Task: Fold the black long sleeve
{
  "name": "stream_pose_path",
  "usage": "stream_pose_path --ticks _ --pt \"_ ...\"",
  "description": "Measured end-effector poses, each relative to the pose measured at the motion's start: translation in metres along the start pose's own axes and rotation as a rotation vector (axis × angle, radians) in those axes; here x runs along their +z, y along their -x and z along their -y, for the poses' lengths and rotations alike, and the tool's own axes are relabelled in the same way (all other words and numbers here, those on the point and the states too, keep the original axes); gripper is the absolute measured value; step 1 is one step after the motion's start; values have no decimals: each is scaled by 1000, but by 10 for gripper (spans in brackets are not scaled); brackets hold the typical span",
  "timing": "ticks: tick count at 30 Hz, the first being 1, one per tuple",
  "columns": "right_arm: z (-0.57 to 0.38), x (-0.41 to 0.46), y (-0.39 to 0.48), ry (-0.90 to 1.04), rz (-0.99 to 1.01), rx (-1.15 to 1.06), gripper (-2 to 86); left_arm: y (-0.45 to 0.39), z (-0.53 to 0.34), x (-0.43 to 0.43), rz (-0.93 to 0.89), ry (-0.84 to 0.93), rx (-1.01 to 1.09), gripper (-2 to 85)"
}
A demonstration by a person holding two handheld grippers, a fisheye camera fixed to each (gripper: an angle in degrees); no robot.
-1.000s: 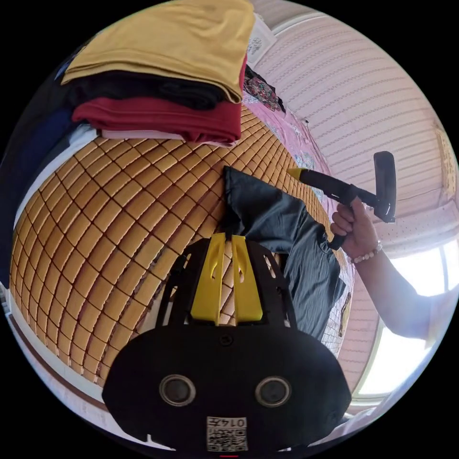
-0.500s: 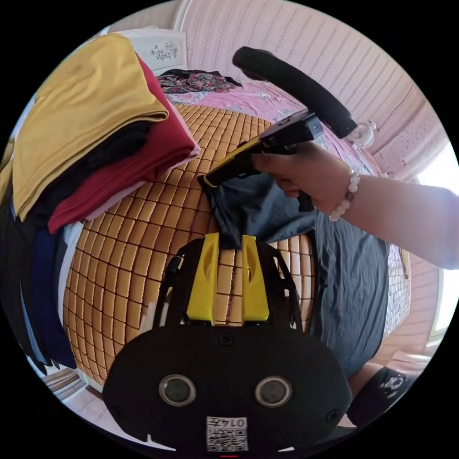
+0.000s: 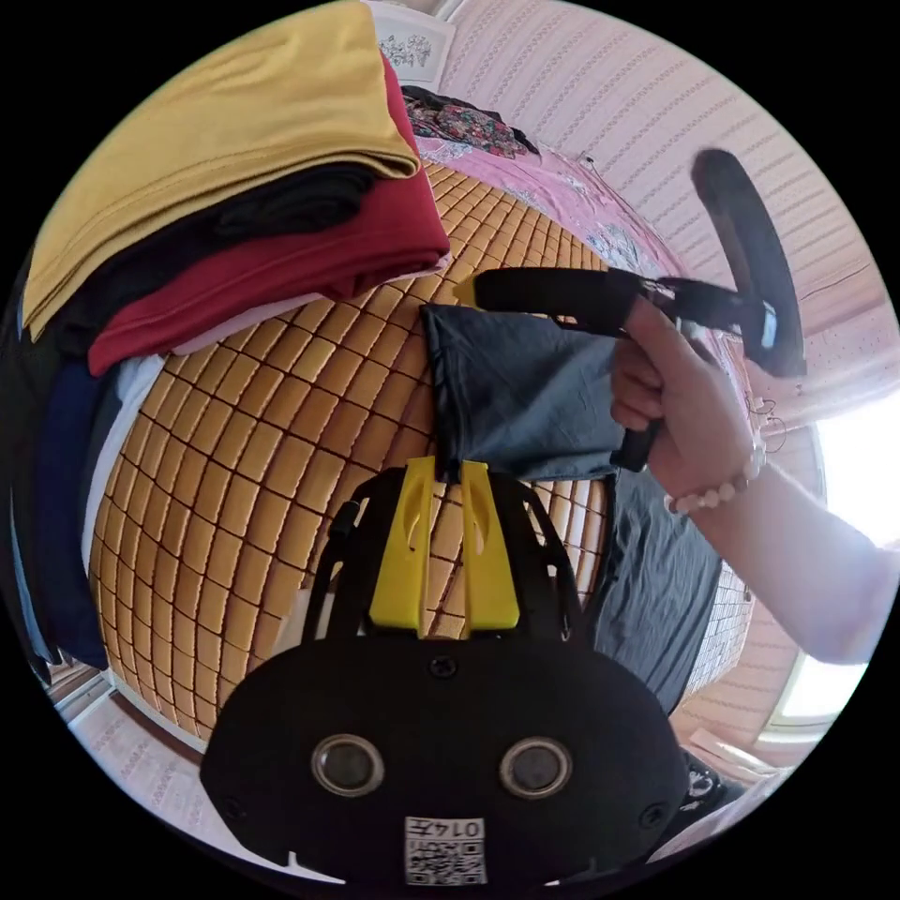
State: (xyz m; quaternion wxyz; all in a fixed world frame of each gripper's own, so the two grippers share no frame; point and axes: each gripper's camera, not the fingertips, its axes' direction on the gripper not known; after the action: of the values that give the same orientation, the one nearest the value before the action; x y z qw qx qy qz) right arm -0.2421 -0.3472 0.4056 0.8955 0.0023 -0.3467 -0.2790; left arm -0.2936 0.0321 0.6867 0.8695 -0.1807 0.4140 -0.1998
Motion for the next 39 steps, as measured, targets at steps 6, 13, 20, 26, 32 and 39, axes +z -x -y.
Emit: stream_pose_path --ticks 6,13,20,26,32,39 --pt "-146 -79 -32 -196 35 250 63 -21 -27 -21 21 -82 62 46" --pt "-400 -152 -96 -10 -186 756 63 -158 -42 45 -106 42 414 17" --pt "-591 -218 -114 -60 -284 1128 61 -390 -78 151 -331 221 954 37" --pt "-688 -247 -113 -186 -310 1280 67 -538 -112 236 -346 227 1186 59" --pt "-763 -259 -114 -297 -297 1305 67 -644 -106 328 -252 179 1253 83" --pt "-835 -262 -124 -378 -239 1362 68 -677 -99 443 -189 398 1162 56"
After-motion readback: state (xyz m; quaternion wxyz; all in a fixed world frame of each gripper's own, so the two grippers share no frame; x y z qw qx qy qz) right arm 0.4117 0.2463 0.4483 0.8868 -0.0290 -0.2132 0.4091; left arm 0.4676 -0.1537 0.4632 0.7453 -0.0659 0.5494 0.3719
